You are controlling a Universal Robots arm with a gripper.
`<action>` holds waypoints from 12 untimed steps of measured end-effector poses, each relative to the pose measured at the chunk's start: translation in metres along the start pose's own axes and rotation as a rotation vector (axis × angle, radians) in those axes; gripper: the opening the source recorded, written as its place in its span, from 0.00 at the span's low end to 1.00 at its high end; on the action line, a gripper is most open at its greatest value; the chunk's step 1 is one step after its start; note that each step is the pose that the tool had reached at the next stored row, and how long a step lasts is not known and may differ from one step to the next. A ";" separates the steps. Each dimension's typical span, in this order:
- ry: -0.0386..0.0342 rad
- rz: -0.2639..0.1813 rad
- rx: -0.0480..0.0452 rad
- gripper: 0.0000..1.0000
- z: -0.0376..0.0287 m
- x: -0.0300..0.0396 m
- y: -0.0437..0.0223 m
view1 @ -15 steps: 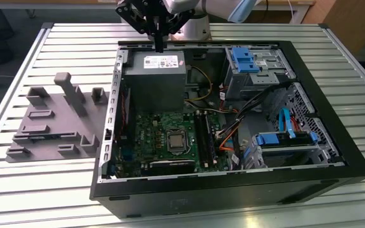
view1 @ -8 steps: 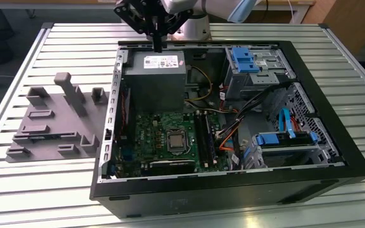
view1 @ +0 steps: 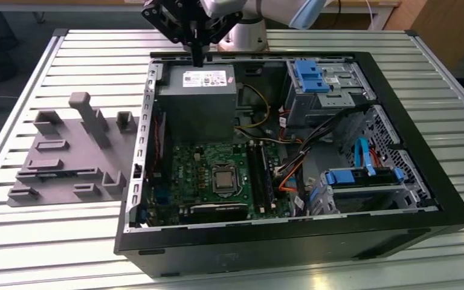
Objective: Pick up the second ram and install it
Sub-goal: 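Reach for the second ram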
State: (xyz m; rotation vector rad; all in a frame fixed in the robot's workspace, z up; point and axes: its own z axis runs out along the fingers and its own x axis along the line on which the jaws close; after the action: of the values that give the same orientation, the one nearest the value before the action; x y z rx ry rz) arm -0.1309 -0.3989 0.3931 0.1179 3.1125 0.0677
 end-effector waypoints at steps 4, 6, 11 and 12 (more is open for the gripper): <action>0.0000 0.000 0.0000 0.13 0.0000 0.0025 -0.0002; 0.0000 0.000 0.0001 0.13 0.0000 0.0037 -0.0003; 0.0000 0.000 0.0000 0.13 0.0001 0.0064 -0.0005; 0.0001 0.000 0.0001 0.13 0.0001 0.0071 -0.0006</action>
State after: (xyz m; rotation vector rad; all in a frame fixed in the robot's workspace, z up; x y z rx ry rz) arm -0.1380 -0.3989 0.3928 0.1180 3.1125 0.0676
